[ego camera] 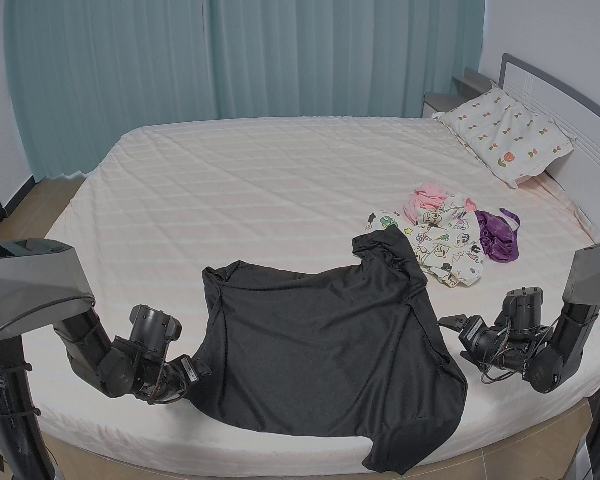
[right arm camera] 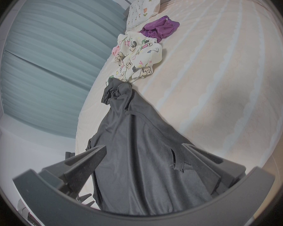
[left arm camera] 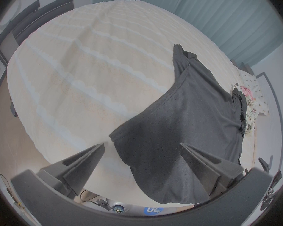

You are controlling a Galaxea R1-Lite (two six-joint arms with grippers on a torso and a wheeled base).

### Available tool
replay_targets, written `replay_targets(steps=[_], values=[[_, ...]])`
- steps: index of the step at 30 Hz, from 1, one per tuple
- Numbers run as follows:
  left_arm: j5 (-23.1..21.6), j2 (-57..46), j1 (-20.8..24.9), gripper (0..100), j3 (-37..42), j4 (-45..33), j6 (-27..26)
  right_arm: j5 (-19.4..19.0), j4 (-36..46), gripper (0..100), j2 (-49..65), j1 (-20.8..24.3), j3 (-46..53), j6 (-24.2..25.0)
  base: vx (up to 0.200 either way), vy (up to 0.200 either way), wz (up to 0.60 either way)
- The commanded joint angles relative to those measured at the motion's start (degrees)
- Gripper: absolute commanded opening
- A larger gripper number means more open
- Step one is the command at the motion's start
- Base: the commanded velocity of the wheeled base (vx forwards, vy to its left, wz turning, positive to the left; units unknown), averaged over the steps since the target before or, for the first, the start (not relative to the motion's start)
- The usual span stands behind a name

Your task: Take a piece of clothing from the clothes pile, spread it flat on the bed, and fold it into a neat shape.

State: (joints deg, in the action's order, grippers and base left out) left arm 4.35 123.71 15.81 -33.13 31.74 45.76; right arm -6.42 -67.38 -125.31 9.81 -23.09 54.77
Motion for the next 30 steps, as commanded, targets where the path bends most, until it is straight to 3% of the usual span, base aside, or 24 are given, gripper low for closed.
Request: replay_targets(steps=[1,3,4,16,30], values=[[1.9,3.0,1.0,100,-1.3,-0.1,-0.1,0.1,0.0,100,-0.3,0.9,0.4,-0.5,0.0,0.0,0.0],[3.9,4.2,1.4,100,-1.3,0.0,-0.1,0.2,0.0,100,-0.3,0.8,0.5,-1.4,0.0,0.0,0.0],[5.1,4.9,1.6,0,-1.4,0.0,-0.3,0.2,0.1,100,-0.4,0.8,0.6,-2.0,0.0,0.0,0.0],[5.9,2.3,2.5,0,3.1,-1.4,-0.7,2.7,-0.1,100,-2.0,0.8,2.8,-9.9,0.0,0.0,0.0],[4.6,-4.4,3.3,0,6.2,-17.1,-4.7,2.7,-0.1,100,-2.0,0.4,4.3,-12.8,0.0,0.0,0.0]])
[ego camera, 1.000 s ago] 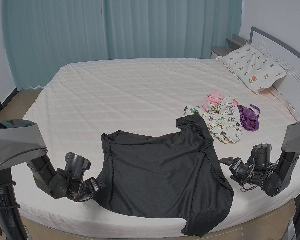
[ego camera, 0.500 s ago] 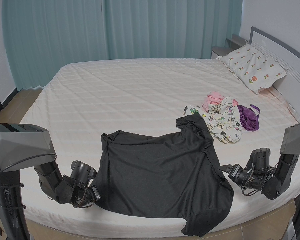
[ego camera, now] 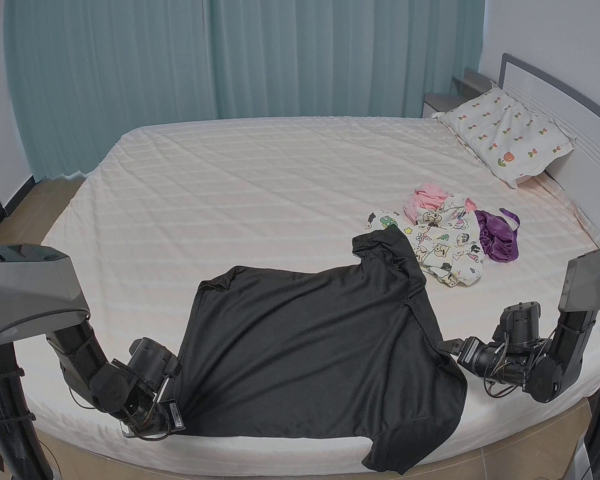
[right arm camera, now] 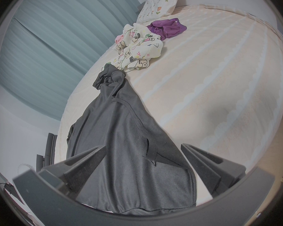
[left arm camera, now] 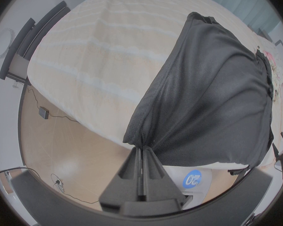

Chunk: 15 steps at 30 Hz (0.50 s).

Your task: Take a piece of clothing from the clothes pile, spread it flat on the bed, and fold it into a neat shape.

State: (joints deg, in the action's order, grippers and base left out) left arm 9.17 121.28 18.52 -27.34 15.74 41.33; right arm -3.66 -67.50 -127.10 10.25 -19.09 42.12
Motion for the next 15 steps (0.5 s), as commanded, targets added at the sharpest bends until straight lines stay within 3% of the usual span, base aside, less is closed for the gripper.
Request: replay_targets(steps=[1,12,13,15], values=[[-0.2,-1.8,0.9,0,0.4,-1.9,-0.4,0.0,0.0,100,-0.3,-0.1,0.3,-0.1,0.0,0.0,0.0],[-4.5,-1.8,1.3,0,0.4,-5.9,-1.9,0.0,0.0,100,-0.5,-0.1,0.5,-1.0,0.0,0.0,0.0],[-4.6,-1.8,1.3,100,0.3,-5.9,-1.9,0.0,0.0,100,-0.5,-0.1,0.6,-1.0,0.0,0.0,0.0],[-4.6,-1.8,1.3,100,0.0,-6.0,-1.7,0.0,0.0,100,-0.5,0.0,0.6,-1.0,0.0,0.0,0.0]])
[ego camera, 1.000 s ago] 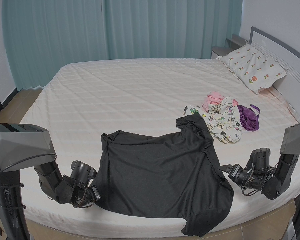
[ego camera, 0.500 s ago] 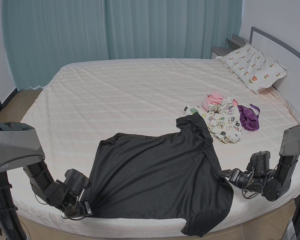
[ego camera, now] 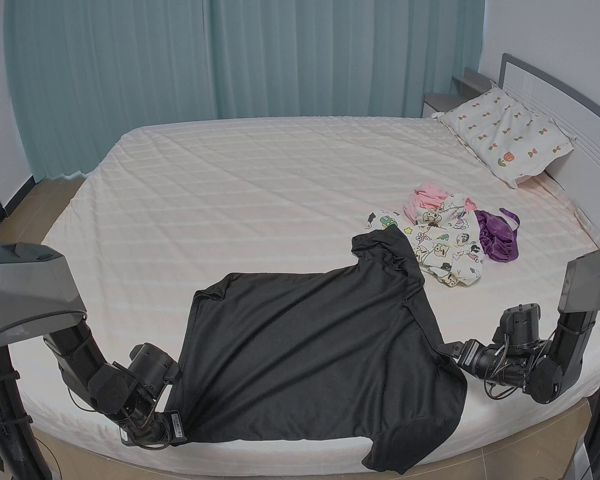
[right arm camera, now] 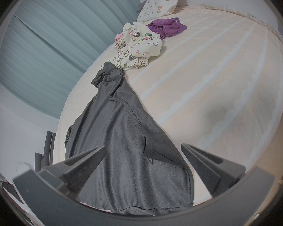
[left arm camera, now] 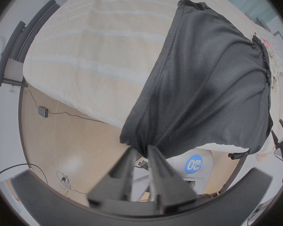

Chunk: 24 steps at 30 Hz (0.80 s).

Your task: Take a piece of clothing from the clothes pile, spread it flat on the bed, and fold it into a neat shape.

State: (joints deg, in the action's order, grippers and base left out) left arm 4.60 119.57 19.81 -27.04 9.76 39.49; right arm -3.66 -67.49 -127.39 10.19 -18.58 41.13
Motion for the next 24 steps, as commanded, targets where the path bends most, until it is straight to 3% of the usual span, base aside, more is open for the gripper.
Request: replay_targets(steps=[1,5,12,15,16,17,24], values=[[0.1,-0.3,-0.1,100,-0.2,0.0,0.1,0.0,0.0,100,-0.2,0.0,0.0,0.0,0.0,0.0,0.0],[-0.1,-2.0,-1.4,100,-0.6,0.6,0.1,0.0,0.0,100,-0.1,0.0,0.0,0.1,0.0,0.0,0.0],[-7.4,-9.9,-5.5,100,-3.3,2.5,0.7,-0.1,-1.9,100,-0.4,0.1,0.1,0.3,0.0,0.0,0.0],[-8.8,-10.3,-5.8,100,-4.7,2.6,2.3,-0.1,-2.3,100,-0.4,0.1,0.1,0.3,0.0,0.0,0.0],[-9.3,-9.6,-6.3,100,-6.6,3.6,5.9,-0.1,-2.4,100,-0.7,0.2,0.1,0.3,0.0,0.0,0.0],[-9.4,-9.5,-6.4,100,-6.7,3.8,6.1,-0.1,-2.4,100,-0.7,0.2,0.1,0.3,0.0,0.0,0.0],[-11.0,-9.3,-7.0,100,-7.0,6.8,7.0,-0.2,-2.4,100,-0.7,0.4,0.0,0.4,0.2,0.0,0.0]])
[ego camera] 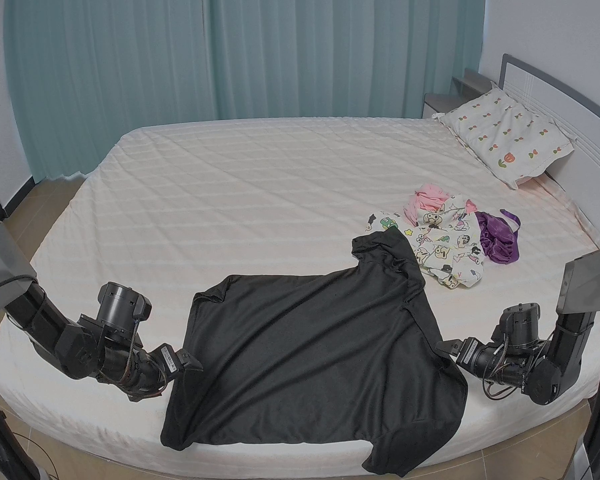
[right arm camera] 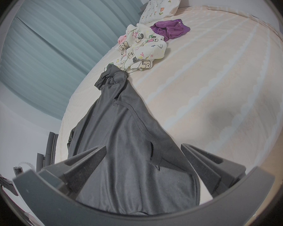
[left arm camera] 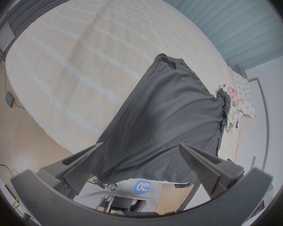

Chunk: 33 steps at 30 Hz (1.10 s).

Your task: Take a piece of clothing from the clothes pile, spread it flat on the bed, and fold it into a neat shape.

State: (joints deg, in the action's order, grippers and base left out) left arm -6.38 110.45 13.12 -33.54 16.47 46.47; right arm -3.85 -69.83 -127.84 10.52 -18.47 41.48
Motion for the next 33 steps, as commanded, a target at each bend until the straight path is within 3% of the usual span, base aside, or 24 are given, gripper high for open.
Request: replay_targets(steps=[1,12,20,24,26,27,33], values=[[-0.1,-0.1,-0.3,100,-0.6,0.1,0.0,0.0,0.0,100,-0.2,0.1,0.0,0.0,0.2,0.0,0.0],[0.0,2.4,-0.8,100,-2.2,0.4,0.7,0.0,0.0,100,-0.2,0.1,-0.1,0.1,0.182,0.0,0.0],[1.1,8.9,-1.1,100,-9.4,5.6,7.9,0.1,0.0,100,-0.1,0.3,0.0,0.1,0.0,0.0,0.0],[6.6,16.2,-0.9,100,-15.9,6.1,8.1,0.0,-0.1,100,-0.1,0.2,-0.1,0.2,0.0,0.0,0.0],[6.6,16.2,-0.9,100,-15.9,6.1,8.1,0.0,-0.1,100,-0.1,0.2,-0.1,0.2,0.0,0.0,0.0],[9.8,20.1,-0.5,100,-21.0,6.0,8.1,0.0,-0.1,100,-0.1,0.2,-0.1,0.3,0.0,0.0,0.0],[11.1,23.0,1.6,100,-28.0,5.3,8.0,0.0,-0.1,100,-0.1,0.2,-0.1,0.3,0.0,0.0,0.0]])
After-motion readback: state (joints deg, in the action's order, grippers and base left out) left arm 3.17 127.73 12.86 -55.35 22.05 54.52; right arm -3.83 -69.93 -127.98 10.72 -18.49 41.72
